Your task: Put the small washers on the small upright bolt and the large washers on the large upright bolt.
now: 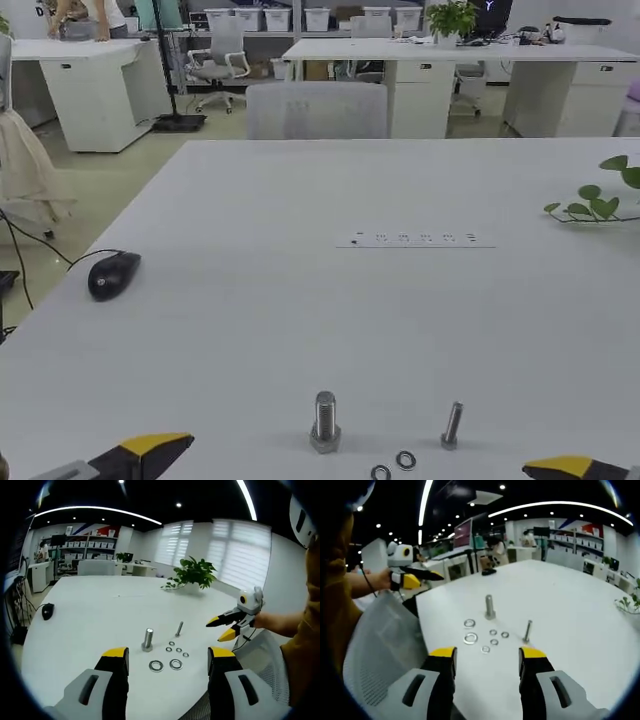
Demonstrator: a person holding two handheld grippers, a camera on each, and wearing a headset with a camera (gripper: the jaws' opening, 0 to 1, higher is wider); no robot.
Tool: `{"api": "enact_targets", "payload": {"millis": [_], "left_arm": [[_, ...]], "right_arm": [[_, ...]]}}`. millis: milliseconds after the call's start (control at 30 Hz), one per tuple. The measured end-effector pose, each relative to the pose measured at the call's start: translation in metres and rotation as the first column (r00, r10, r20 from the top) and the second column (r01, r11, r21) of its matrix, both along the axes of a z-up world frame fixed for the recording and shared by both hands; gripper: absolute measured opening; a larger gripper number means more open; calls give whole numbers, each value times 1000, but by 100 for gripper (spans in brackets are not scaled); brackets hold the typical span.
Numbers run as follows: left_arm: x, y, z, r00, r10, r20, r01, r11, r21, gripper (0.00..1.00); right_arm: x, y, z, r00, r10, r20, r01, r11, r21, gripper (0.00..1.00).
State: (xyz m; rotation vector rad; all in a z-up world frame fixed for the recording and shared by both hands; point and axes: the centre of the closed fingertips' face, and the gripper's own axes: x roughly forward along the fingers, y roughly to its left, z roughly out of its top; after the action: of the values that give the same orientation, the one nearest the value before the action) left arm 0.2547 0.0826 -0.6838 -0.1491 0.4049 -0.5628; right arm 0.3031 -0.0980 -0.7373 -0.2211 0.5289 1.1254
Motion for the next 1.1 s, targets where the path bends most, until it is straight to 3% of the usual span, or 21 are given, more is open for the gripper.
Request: {"api": "enact_targets", "payload": {"millis": [500, 1100], "left_arm": [[-1, -5, 1, 1000, -12, 8, 12, 1000, -7, 63], [0, -3, -2, 1000, -10, -3, 10, 1000, -4, 63]], "right_arm": [[-5, -8, -1, 1000, -9, 3, 9, 1000, -15, 51], [-3, -3, -7, 1000, 15, -3, -15, 999, -35, 51]]}}
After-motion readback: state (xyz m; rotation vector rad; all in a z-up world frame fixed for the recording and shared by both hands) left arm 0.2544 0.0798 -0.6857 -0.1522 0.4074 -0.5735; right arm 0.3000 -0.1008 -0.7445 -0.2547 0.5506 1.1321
